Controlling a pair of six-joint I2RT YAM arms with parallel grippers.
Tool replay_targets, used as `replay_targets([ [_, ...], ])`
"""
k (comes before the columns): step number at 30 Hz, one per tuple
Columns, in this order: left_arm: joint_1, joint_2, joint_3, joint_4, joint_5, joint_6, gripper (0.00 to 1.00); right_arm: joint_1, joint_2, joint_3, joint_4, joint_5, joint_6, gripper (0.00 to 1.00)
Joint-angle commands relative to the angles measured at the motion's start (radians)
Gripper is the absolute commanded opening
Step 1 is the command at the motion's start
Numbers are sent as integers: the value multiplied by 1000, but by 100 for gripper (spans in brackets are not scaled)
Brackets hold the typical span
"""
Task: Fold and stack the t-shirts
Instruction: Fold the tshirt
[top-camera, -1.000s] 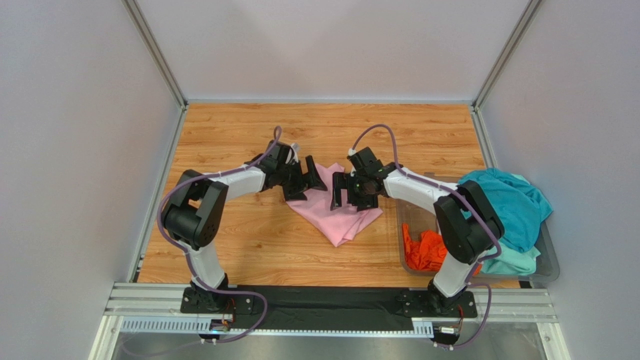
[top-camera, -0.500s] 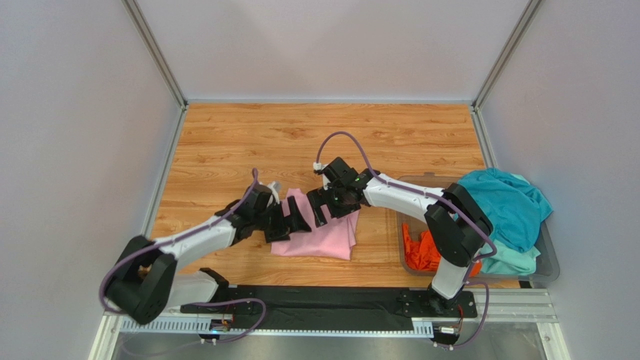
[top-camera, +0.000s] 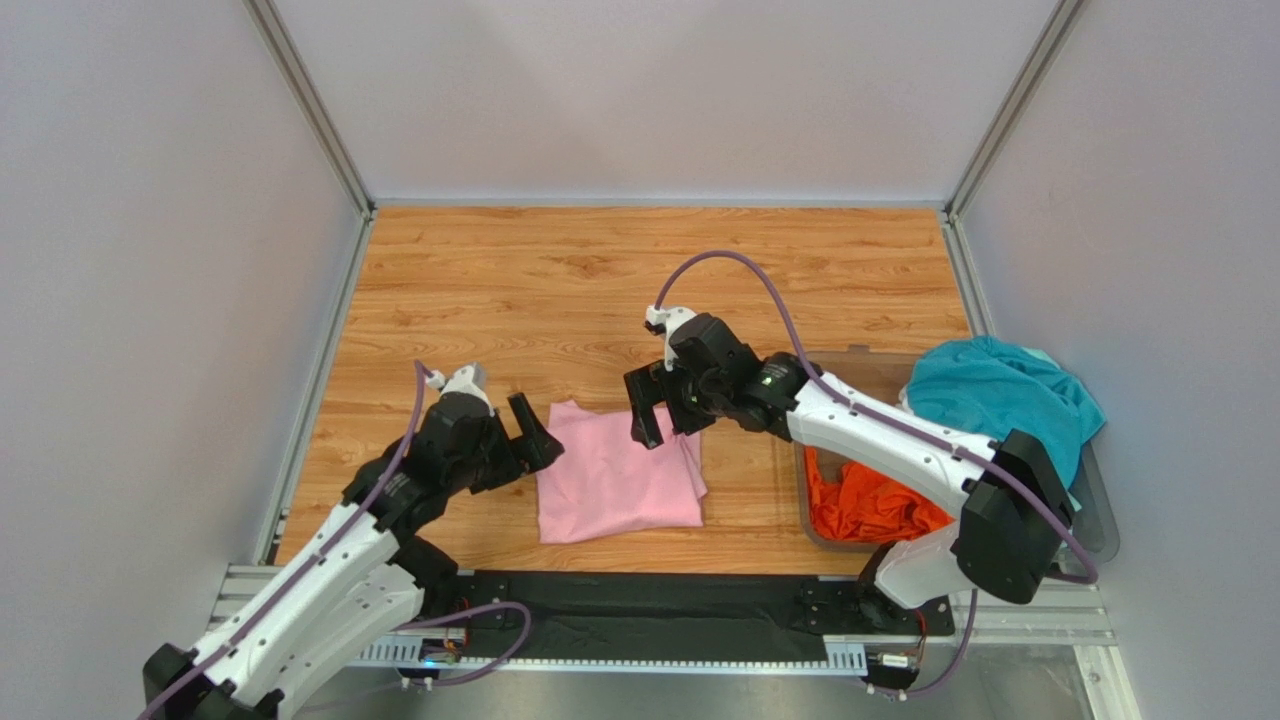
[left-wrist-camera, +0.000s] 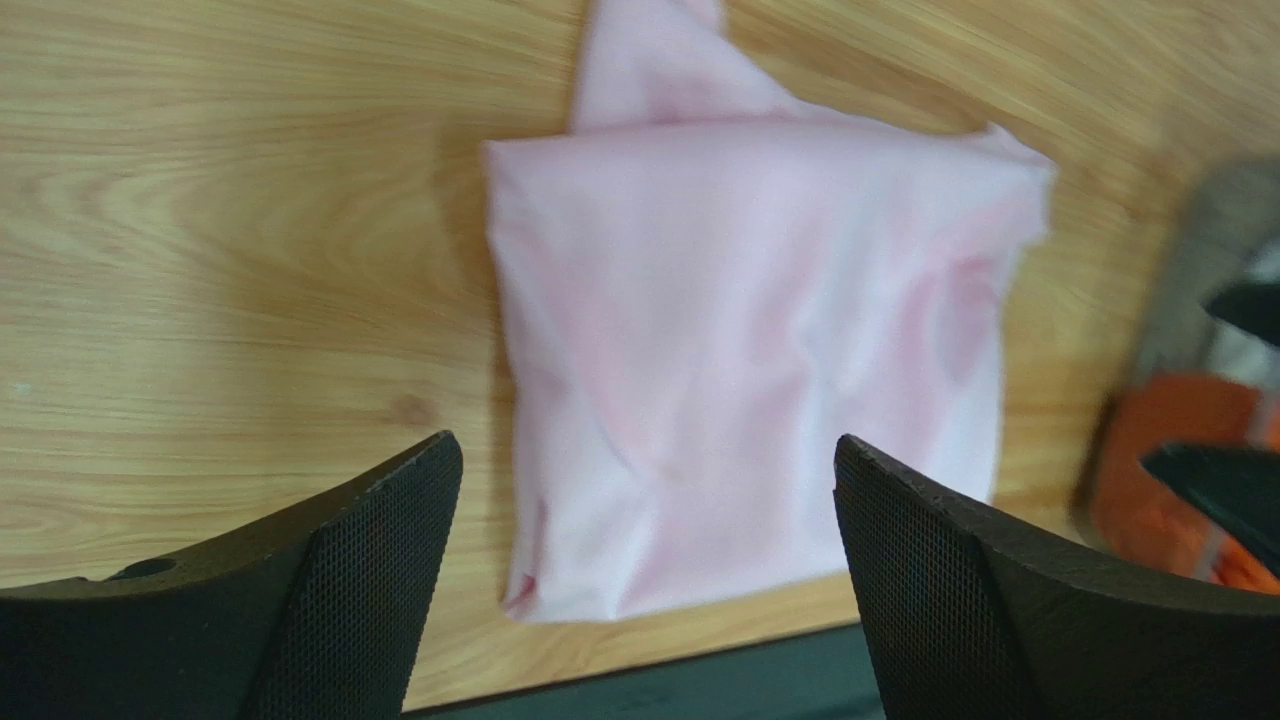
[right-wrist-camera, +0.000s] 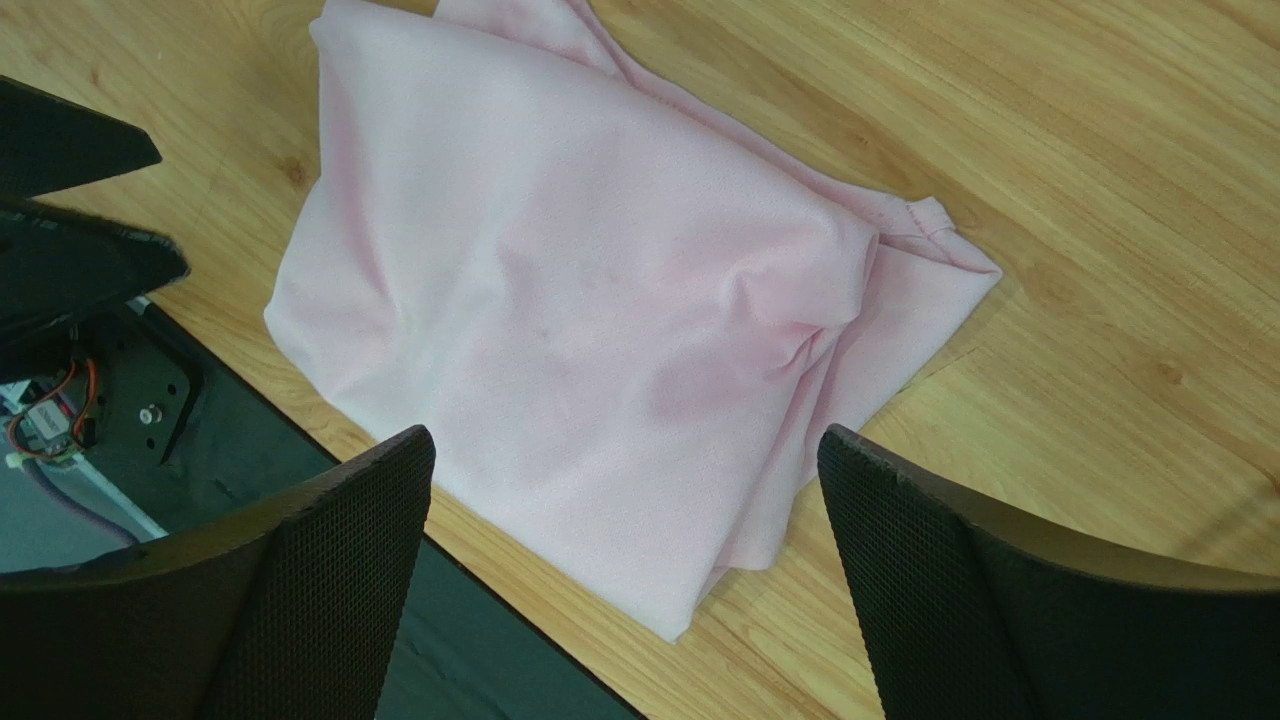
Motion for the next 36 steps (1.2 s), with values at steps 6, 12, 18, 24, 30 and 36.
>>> replay_targets([
  [6,191,404,89,164,157,128,81,-113,195,49,38,-32,12,89],
  [12,241,573,92,288,269,129,44,-121,293,81,81,-65,-17,73],
  [18,246,604,87,319,282,129,19,-130,356,118,98,-60,-24,67],
  [24,246,591,78,339,299,143,0,-130,388,129,118,-74,-19,40],
  [30,244,491,52,360,345,163,0,-127,292,108,90,-96,9,10],
  [36,244,257,-3,339,369,157,0,-118,142,65,13,-152,58,0],
])
